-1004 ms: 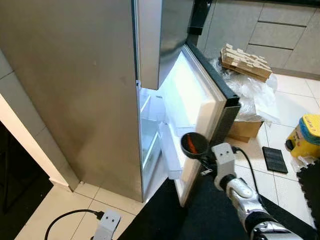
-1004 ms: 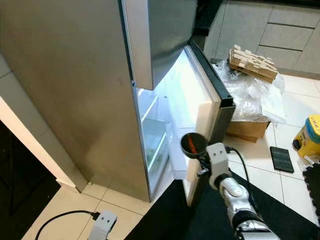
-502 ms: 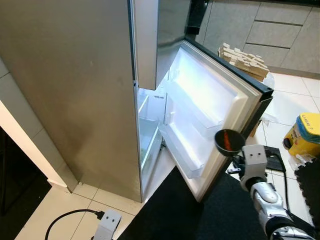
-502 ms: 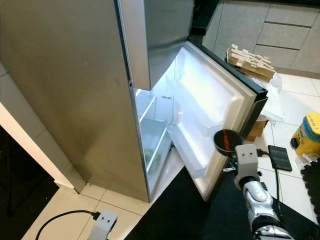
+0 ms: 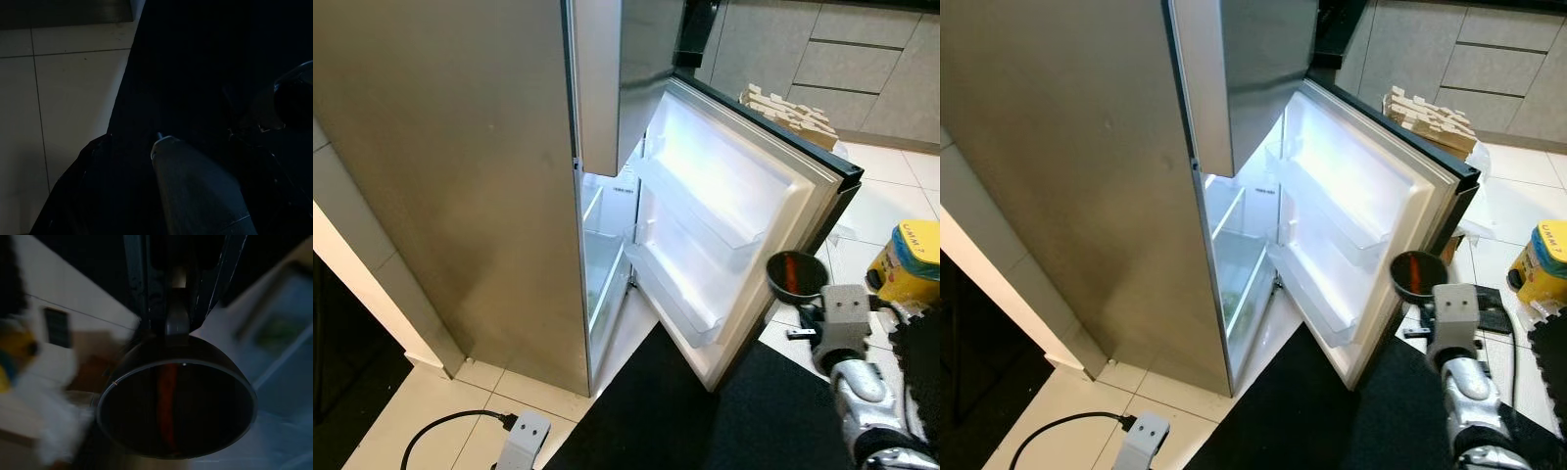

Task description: Restocking fridge

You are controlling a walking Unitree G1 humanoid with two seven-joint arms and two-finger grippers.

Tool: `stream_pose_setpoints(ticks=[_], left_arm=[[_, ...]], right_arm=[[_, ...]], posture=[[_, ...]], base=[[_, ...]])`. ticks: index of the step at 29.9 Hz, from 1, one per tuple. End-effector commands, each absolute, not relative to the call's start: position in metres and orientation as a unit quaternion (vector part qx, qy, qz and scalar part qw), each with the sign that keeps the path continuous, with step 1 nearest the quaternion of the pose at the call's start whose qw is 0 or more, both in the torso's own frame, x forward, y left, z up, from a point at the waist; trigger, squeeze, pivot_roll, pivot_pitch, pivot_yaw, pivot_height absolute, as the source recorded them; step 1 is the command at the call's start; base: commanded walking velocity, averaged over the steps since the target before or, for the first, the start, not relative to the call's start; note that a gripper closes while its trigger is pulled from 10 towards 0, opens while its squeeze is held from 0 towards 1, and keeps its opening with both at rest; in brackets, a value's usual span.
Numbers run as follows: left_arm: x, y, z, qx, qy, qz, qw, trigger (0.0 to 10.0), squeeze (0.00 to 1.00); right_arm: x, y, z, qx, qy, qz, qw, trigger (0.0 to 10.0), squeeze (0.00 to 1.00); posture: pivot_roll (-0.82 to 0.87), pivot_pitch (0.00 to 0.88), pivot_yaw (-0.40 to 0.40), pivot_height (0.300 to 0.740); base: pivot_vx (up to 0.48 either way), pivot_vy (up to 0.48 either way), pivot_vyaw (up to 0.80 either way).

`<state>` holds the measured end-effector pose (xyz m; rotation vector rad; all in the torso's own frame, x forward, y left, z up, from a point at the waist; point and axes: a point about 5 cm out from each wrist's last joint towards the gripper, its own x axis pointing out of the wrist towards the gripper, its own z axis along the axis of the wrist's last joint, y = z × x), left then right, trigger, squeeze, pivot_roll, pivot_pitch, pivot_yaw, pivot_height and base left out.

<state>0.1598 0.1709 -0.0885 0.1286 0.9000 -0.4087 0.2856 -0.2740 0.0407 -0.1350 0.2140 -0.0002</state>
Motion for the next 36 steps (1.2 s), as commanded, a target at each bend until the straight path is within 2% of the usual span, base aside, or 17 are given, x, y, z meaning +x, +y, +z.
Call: stream_pose_setpoints(ticks=[1, 14, 17, 23, 26, 36], left_arm=[[0.158, 0.169, -0.089, 0.061, 0.433, -0.201, 0.877, 10.0, 0.0], [0.159, 0.169, -0.089, 0.06, 0.431, -0.2, 0.878, 10.0, 0.0], [0.159, 0.168, -0.089, 0.059, 0.431, -0.201, 0.878, 10.0, 0.0], [0.16, 0.165, -0.089, 0.057, 0.429, -0.208, 0.877, 10.0, 0.0], [0.16, 0.164, -0.089, 0.056, 0.43, -0.209, 0.876, 10.0, 0.0], [0.157, 0.164, -0.09, 0.054, 0.438, -0.209, 0.873, 10.0, 0.0]], right_arm=[[0.284, -0.268, 0.039, -0.063, 0.102, 0.025, 0.992, 10.0, 0.0], [0.276, -0.24, 0.02, -0.044, 0.132, 0.094, 0.986, 10.0, 0.0], [0.277, -0.229, 0.018, -0.039, 0.132, 0.119, 0.983, 10.0, 0.0], [0.277, -0.189, 0.011, -0.021, 0.13, 0.195, 0.972, 10.0, 0.0], [0.277, -0.182, 0.011, -0.021, 0.13, 0.207, 0.969, 10.0, 0.0], [0.279, -0.175, 0.012, -0.023, 0.127, 0.229, 0.965, 10.0, 0.0]], posture=[[0.06, 0.04, -0.001, 0.74], [0.06, 0.039, 0.0, 0.74], [0.06, 0.038, -0.002, 0.74], [0.06, 0.033, -0.005, 0.74], [0.06, 0.033, -0.005, 0.74], [0.06, 0.027, -0.012, 0.74]], base=[[0.0, 0.0, 0.0], [0.0, 0.0, 0.0], [0.0, 0.0, 0.0], [0.0, 0.0, 0.0], [0.0, 0.0, 0.0], [0.0, -0.362, 0.0]])
